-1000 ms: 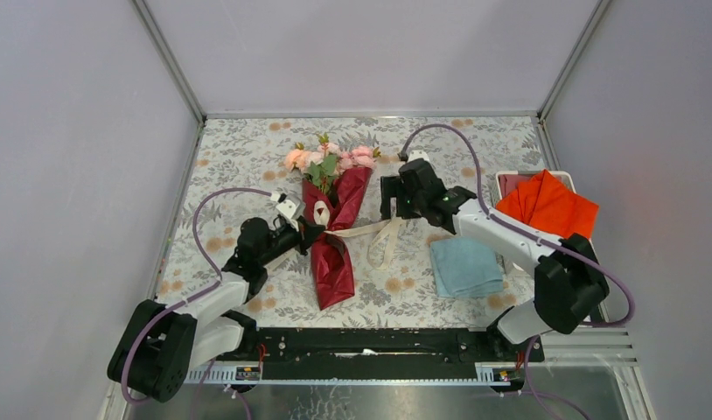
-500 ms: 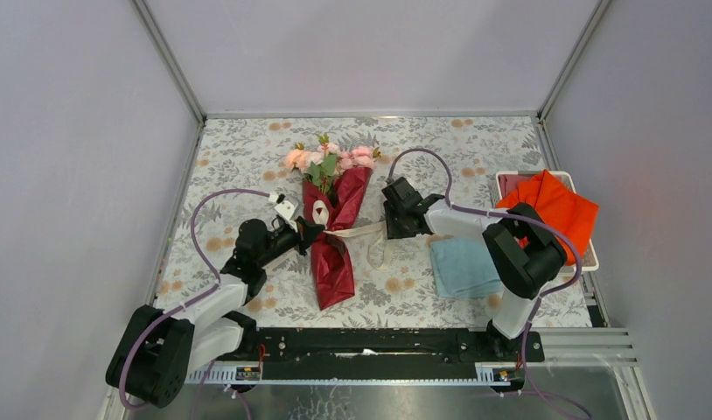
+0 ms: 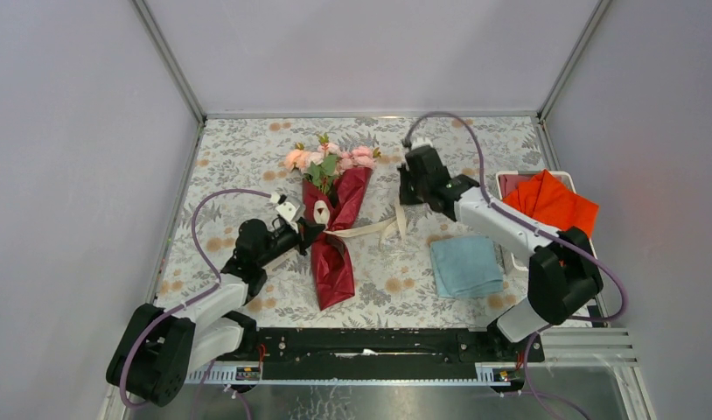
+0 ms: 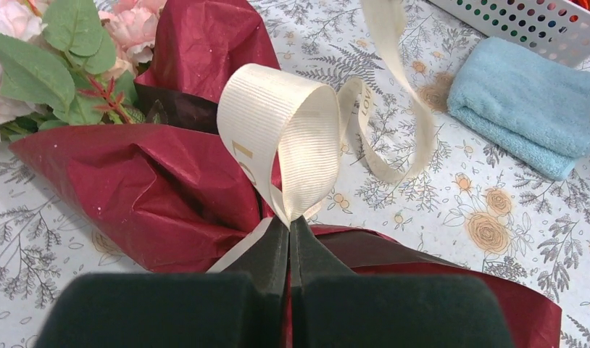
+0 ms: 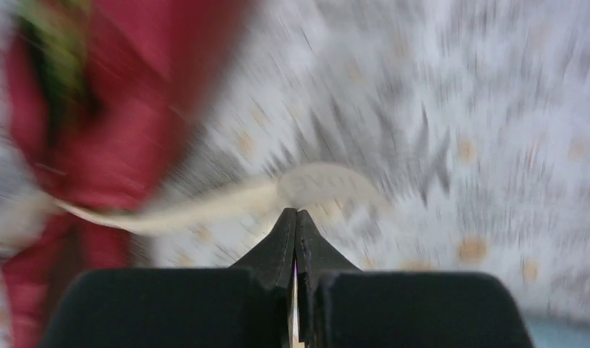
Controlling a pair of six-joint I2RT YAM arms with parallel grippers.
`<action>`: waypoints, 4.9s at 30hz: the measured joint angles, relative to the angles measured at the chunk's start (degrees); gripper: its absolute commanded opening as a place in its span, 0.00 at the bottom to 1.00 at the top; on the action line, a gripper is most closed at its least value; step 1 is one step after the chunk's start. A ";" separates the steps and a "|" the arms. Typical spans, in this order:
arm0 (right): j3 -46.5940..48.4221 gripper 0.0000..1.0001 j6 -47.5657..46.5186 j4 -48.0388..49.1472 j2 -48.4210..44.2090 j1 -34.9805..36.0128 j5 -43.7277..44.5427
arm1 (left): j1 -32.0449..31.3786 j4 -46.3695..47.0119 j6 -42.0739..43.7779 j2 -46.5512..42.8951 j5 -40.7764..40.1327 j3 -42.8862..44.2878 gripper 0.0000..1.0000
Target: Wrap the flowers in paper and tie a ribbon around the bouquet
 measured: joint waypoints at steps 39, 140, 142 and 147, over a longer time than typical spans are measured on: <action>7.96 0.67 -8.33 20.24 0.39 9.44 -18.73 | -1.38 5.49 5.57 -1.73 3.96 -3.43 0.00; 4.94 0.00 0.39 32.04 8.11 15.32 -15.82 | -5.01 -95.93 70.86 0.98 18.32 37.70 0.00; 5.16 0.00 0.37 31.78 8.15 15.32 -16.06 | -7.02 -93.85 65.24 1.51 21.57 39.06 0.00; 5.92 0.00 0.35 31.43 8.48 15.32 -16.39 | -14.40 -80.48 47.01 3.76 27.78 39.17 0.00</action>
